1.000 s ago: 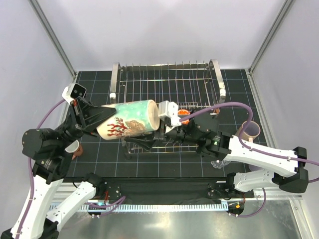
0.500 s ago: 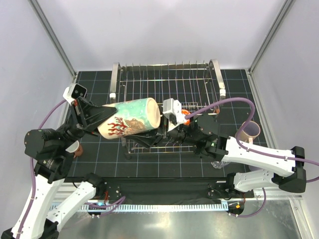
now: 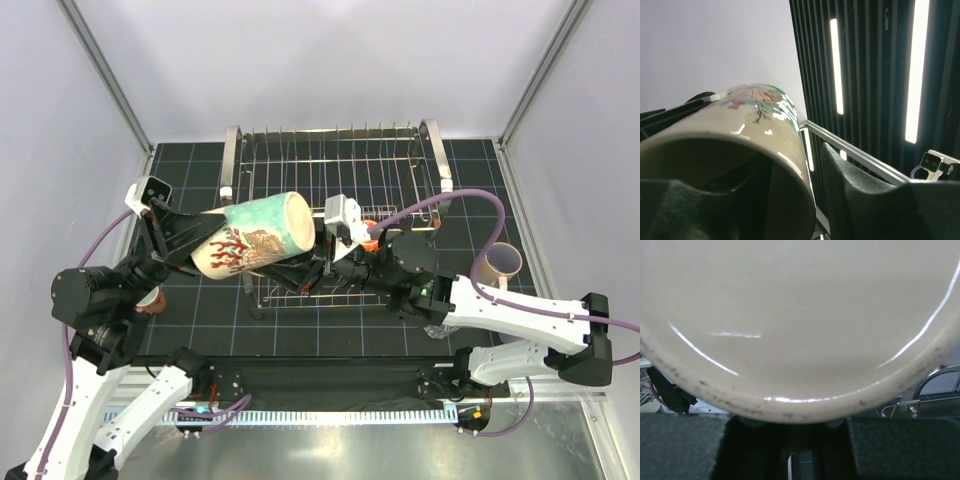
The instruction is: Load the cups into the dish rack
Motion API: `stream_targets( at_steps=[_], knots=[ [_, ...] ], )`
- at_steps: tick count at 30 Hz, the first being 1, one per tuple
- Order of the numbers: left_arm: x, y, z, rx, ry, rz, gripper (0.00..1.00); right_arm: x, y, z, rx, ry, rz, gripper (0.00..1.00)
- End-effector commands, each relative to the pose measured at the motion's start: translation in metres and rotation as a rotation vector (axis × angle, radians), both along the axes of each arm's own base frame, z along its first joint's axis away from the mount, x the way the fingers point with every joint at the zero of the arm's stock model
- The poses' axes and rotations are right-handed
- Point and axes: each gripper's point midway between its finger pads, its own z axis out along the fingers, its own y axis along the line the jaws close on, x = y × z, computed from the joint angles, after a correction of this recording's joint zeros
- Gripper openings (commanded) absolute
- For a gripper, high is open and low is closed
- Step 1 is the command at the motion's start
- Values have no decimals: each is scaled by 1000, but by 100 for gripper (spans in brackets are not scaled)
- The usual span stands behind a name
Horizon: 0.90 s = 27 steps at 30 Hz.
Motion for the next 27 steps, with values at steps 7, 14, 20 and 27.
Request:
stream_targets(
  at_steps=[7,14,20,27],
  knots=[
    [1,7,-33,68,-15,115,72,2,-45,55,188,59,-61,4],
    [6,16,-80,214,4,250,75,-7,-64,42,86,74,-58,4],
    [1,38,-92,409,-111,458,75,-16,-75,-2,-114,128,-39,4],
    [-21,133,-125,856,-145,893,78,-27,-95,-70,-282,231,-32,4]
  ],
)
